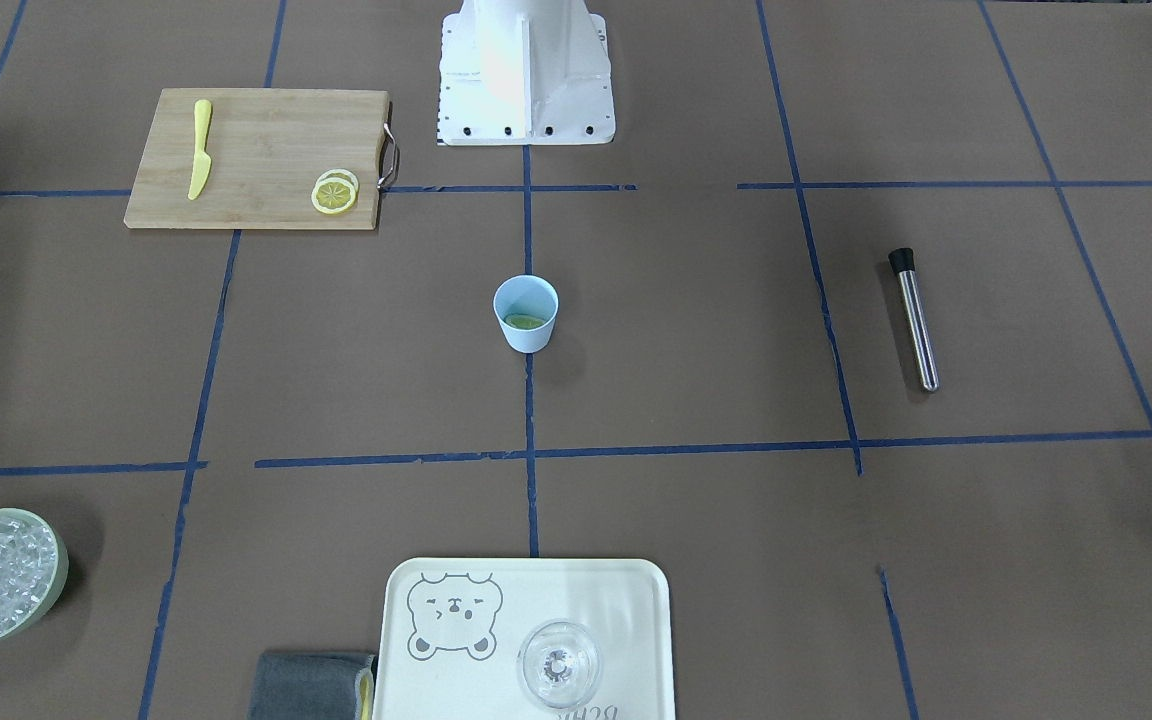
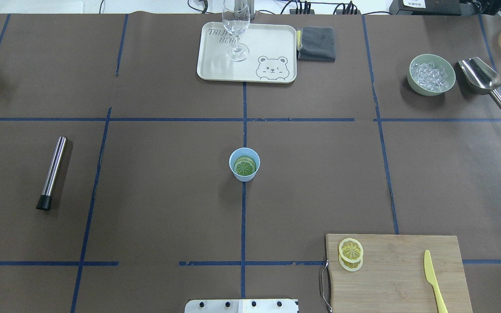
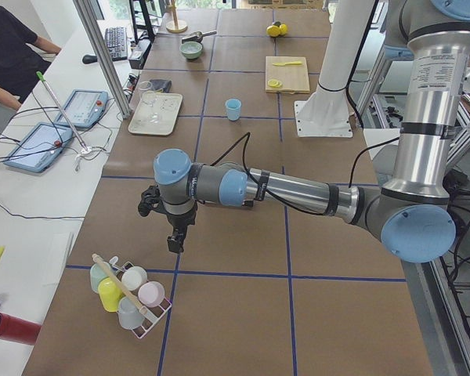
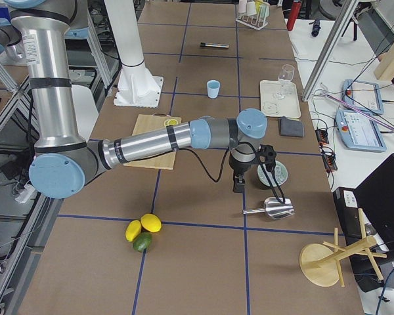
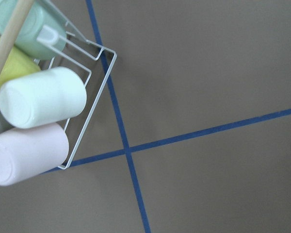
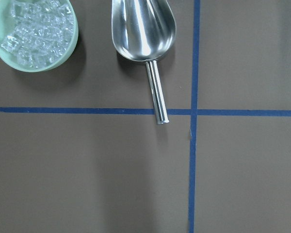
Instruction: Squeeze lemon into cup
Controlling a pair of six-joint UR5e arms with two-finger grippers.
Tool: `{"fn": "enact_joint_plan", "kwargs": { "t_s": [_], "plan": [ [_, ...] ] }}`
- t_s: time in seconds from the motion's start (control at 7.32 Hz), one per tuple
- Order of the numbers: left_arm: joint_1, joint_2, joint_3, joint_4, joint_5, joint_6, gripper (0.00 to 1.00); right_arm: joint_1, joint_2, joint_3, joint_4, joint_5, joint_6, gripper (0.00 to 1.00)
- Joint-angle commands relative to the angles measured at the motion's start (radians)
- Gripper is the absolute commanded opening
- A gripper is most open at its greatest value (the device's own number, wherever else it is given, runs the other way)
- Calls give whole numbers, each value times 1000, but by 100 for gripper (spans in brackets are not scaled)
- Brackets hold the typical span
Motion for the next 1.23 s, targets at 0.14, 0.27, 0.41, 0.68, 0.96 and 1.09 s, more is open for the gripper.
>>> {"fn": "enact_joint_plan", "kwargs": {
  "t_s": [0.14, 0.27, 0.41, 0.68, 0.96, 1.09],
  "plan": [
    [-3, 19, -3, -4, 2, -1, 100, 15, -119, -10, 191, 4, 8, 100],
    [-3, 26, 0, -4, 1, 9, 100, 18, -118, -6, 193, 5, 40, 100],
    [-3, 40, -3, -6, -1, 11, 100, 17, -116, -3, 196, 5, 79, 100],
    [-5, 69, 0, -11, -1, 67, 100, 17, -105, -4, 198, 5, 84, 100],
    [-28, 82, 0, -9, -3, 83, 100, 17, -105, -6, 198, 5, 84, 100],
    [-61, 82, -1, 6, -1, 83, 100, 17, -105, -4, 198, 5, 84, 100]
  ]
}}
